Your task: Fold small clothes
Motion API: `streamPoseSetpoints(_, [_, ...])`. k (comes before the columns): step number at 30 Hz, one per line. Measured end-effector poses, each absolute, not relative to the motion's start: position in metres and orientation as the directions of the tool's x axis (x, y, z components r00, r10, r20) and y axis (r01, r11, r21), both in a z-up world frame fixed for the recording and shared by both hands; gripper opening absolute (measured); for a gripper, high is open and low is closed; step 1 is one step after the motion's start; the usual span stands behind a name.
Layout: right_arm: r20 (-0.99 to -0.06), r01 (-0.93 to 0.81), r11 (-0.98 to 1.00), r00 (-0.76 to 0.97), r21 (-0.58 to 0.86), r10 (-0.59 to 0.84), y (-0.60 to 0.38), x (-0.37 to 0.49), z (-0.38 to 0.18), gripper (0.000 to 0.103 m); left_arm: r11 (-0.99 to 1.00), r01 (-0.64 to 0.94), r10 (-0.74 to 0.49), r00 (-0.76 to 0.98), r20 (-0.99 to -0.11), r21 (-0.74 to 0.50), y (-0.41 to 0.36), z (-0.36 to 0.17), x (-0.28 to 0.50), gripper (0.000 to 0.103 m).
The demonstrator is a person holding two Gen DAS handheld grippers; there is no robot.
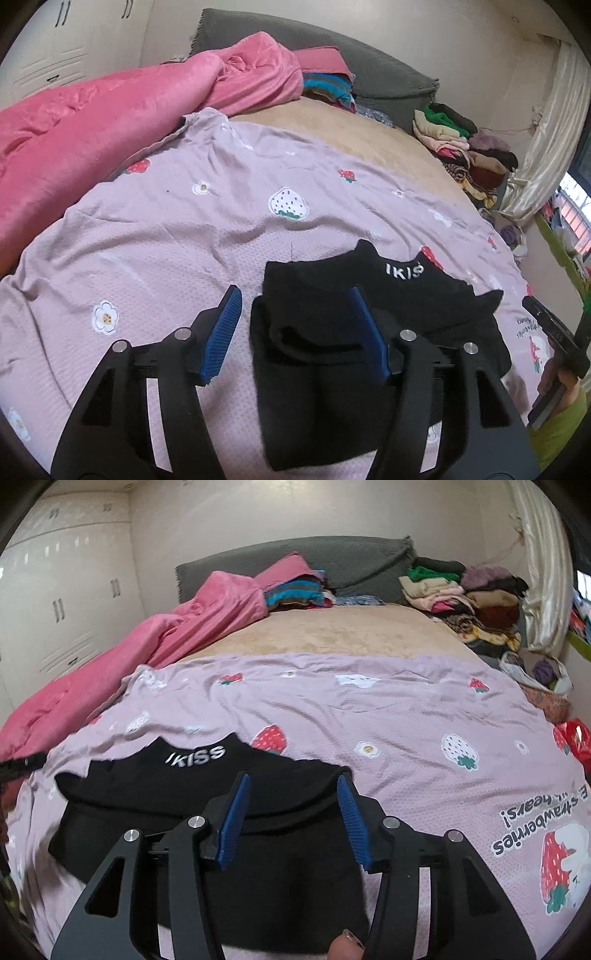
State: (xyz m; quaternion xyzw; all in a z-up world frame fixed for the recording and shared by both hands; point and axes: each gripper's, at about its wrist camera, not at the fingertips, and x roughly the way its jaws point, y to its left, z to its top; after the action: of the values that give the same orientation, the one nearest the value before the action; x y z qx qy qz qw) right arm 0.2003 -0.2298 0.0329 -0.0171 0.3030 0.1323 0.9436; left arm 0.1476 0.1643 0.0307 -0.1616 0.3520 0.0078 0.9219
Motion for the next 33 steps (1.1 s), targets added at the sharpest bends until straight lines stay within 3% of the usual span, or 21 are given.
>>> streamPoseSetpoints(2, [-0.583,-0.279,0.959,0.773,0.04,0.249,-0.224,0.195,0.031,0.048,0.952,-0.104,-0.116,0.75,-0.651,-0.289,0.158,0.032,0.143,0.052])
streamPoseSetpoints(4, [-0.597,-0.305,0.952,0.757,0.036,0.266,-0.219,0.189,0.028,0.046,0.96,-0.078,-0.125,0.744,-0.656,-0.27,0.149,0.031,0.139,0.045])
streamPoseSetpoints(6, [-0.612,-0.329,0.944,0.741,0.027,0.276,-0.213,0.184,0.024,0.038,0.967,-0.053,-0.131,0.737,-0.664,-0.25,0.138,0.027,0.136,0.02])
streamPoseSetpoints(8, [-0.631,-0.346,0.938,0.725,0.014,0.277,-0.207,0.179,0.019,0.031,0.971,-0.019,-0.154,0.713,-0.684,-0.239,0.126,0.019,0.135,0.004])
streamPoseSetpoints(16, [-0.692,-0.381,0.924,0.669,-0.007,0.271,-0.193,0.169,-0.005,0.026,0.987,0.023,-0.14,0.611,-0.779,-0.159,0.102,-0.024,0.139,0.003])
streamPoseSetpoints(25, [-0.77,-0.304,0.951,0.619,-0.052,0.156,-0.189,0.211,-0.042,0.026,0.994,-0.027,-0.07,0.621,-0.781,-0.11,0.11,-0.039,0.165,0.003])
streamPoseSetpoints(33, [-0.763,-0.297,0.954,0.625,-0.039,0.164,-0.183,0.257,-0.043,0.026,0.99,-0.057,-0.062,0.632,-0.773,-0.126,0.124,-0.043,0.192,0.004])
